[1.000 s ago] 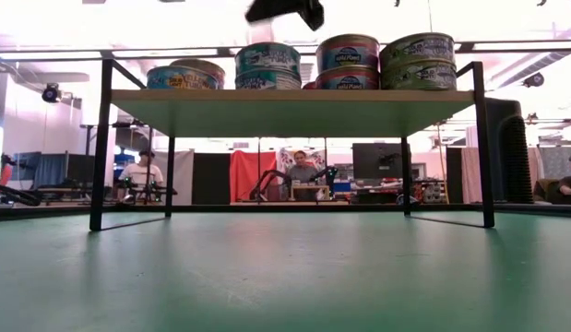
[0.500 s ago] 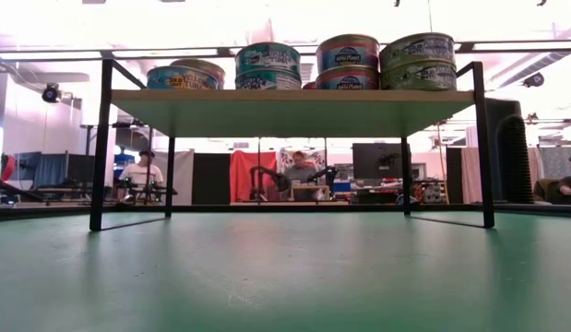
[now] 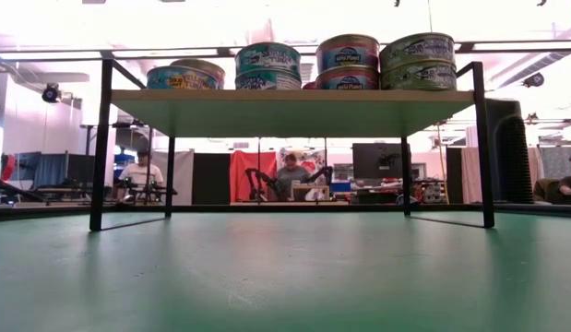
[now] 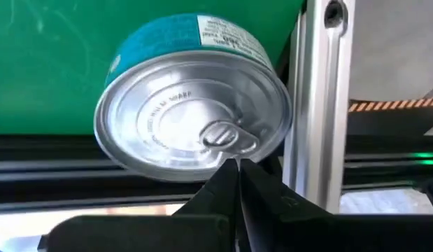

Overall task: Stack canned seafood by type on shelf
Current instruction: Stack the yellow and blue tuna can on top of the yellow and blue tuna can

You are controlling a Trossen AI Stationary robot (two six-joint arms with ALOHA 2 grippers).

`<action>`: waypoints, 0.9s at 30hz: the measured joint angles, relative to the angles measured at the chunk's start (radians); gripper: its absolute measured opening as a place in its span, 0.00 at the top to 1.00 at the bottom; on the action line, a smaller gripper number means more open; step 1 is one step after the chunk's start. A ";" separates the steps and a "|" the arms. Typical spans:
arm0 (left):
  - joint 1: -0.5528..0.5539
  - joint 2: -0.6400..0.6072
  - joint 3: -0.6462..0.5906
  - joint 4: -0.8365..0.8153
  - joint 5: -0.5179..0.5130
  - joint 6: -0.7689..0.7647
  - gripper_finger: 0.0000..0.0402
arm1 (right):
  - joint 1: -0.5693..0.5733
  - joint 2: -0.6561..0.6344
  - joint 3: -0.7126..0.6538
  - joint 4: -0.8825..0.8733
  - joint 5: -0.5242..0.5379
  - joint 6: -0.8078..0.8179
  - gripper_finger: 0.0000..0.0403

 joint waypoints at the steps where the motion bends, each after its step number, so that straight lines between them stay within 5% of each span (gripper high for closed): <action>1: 0.000 0.000 -0.011 0.016 0.005 0.007 1.00 | 0.008 0.000 0.009 -0.022 -0.001 0.003 0.97; 7: 0.054 -0.002 -0.028 0.103 -0.101 0.076 1.00 | 0.043 0.000 0.050 -0.131 -0.001 0.018 0.97; 15: 0.215 -0.009 0.168 -0.014 -0.372 0.261 1.00 | 0.046 -0.002 0.078 -0.250 -0.001 0.040 0.97; 22: 0.125 -0.010 0.165 0.104 -0.178 0.193 1.00 | 0.077 -0.003 0.090 -0.414 0.011 0.087 0.97; 27: 0.009 -0.010 0.154 0.119 -0.298 0.014 0.99 | 0.123 -0.003 0.090 -0.440 0.060 0.148 0.97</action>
